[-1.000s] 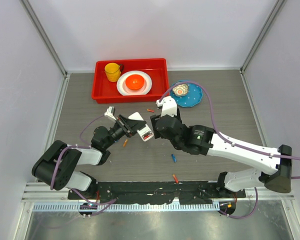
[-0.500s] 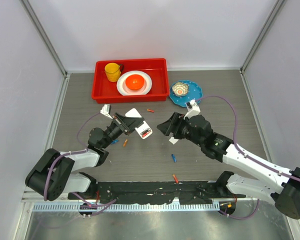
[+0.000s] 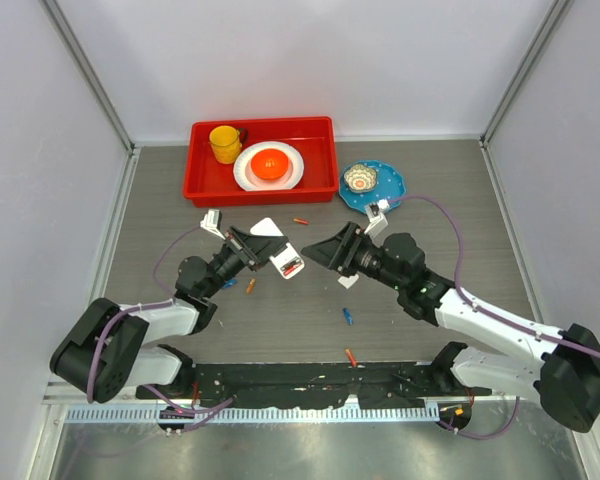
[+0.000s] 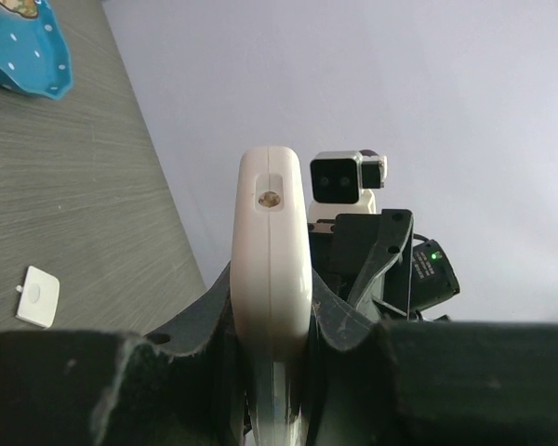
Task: Load the batteries into the remote control
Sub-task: Load the battery into the remote control.
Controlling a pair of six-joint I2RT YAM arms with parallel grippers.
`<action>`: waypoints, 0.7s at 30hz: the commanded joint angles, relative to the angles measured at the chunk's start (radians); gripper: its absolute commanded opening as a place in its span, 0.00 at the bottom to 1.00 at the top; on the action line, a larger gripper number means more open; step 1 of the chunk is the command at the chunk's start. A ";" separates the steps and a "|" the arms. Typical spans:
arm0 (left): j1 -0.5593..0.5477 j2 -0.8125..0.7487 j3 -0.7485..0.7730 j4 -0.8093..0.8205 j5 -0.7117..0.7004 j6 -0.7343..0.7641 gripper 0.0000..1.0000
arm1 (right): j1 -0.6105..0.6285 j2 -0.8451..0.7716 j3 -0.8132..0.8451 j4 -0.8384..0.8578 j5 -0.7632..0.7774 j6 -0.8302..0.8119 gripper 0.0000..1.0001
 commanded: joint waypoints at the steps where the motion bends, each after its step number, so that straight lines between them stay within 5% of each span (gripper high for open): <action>1: -0.003 -0.032 0.001 0.257 -0.002 0.020 0.00 | -0.002 0.044 0.007 0.135 -0.088 0.035 0.66; 21: -0.003 -0.042 0.001 0.257 -0.002 0.028 0.00 | -0.003 0.105 -0.007 0.178 -0.104 0.044 0.56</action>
